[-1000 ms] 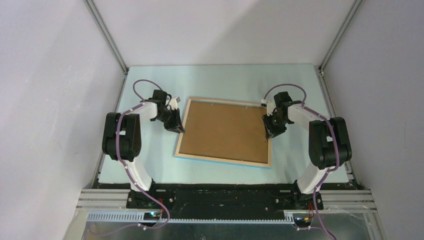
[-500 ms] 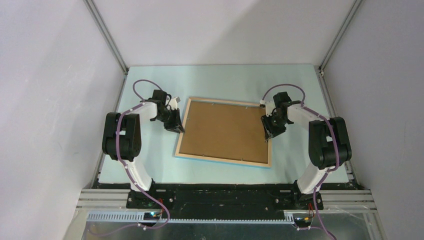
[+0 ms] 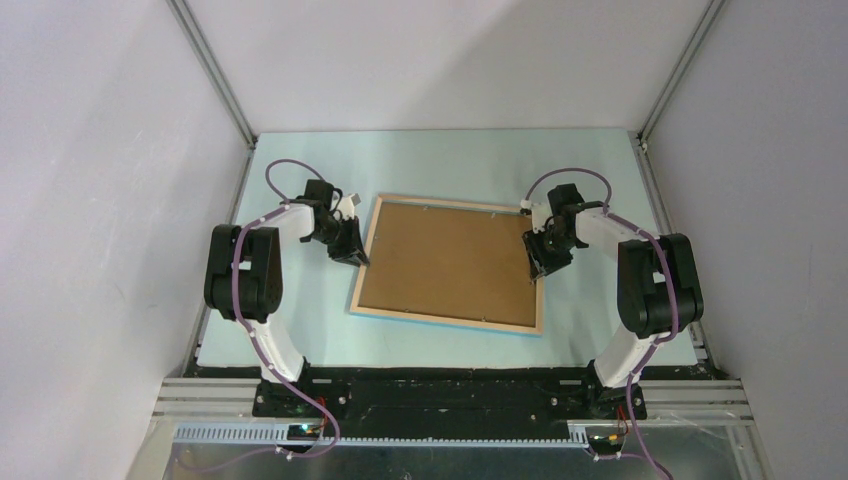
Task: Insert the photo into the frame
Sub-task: Install the photo frame at the center of the board, then turn over the photo frame at the center of the board.
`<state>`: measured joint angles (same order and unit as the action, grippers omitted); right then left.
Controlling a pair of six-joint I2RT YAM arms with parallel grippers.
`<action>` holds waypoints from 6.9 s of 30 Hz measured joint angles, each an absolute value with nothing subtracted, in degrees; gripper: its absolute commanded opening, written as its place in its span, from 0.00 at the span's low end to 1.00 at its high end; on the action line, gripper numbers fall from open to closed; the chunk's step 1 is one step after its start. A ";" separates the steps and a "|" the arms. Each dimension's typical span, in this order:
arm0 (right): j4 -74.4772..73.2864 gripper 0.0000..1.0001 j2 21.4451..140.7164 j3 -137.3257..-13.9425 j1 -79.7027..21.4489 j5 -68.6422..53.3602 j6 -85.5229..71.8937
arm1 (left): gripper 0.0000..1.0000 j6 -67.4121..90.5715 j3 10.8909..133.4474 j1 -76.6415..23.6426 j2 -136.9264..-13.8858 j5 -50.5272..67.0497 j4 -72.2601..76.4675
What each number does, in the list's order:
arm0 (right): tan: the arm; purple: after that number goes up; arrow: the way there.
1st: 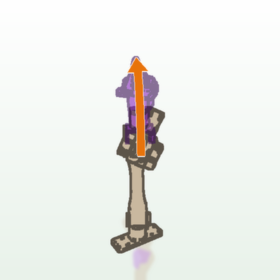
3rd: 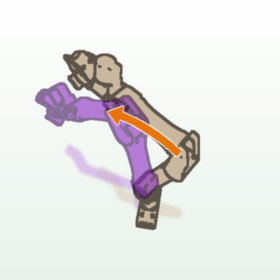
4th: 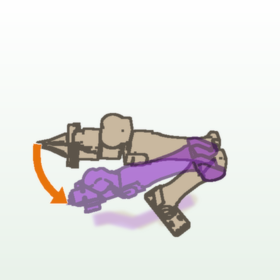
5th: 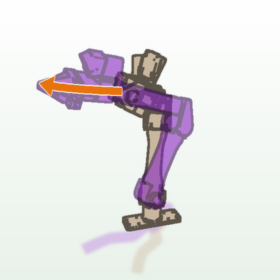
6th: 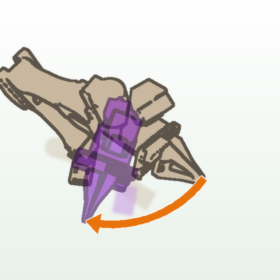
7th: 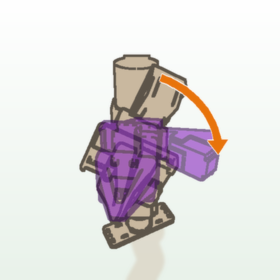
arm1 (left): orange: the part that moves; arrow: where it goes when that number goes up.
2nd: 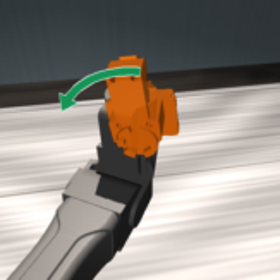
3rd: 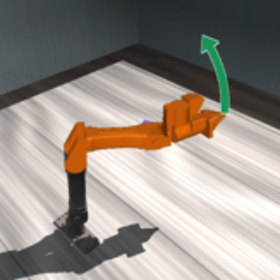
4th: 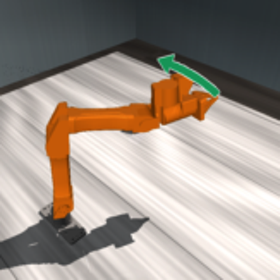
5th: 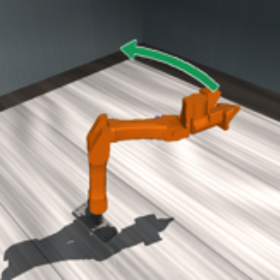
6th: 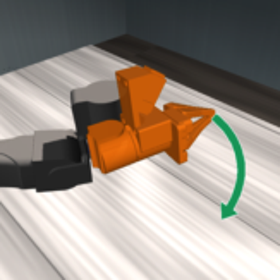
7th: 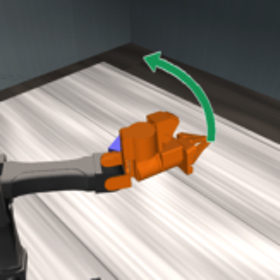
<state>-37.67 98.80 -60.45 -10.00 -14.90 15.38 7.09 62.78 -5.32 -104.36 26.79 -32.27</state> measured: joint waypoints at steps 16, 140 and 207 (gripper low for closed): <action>-38.13 0.49 98.80 -60.34 -9.82 -15.46 15.77 | 0.00 7.09 62.78 -5.28 -104.38 26.85 -32.27; -34.22 0.59 92.09 -55.00 -57.65 -0.64 24.05 | 1.00 -9.13 52.25 -4.32 -73.97 9.76 -27.51; -55.07 0.00 93.01 -81.17 -40.07 -23.59 28.58 | 1.00 -38.13 43.88 -49.60 -57.78 -9.96 -23.49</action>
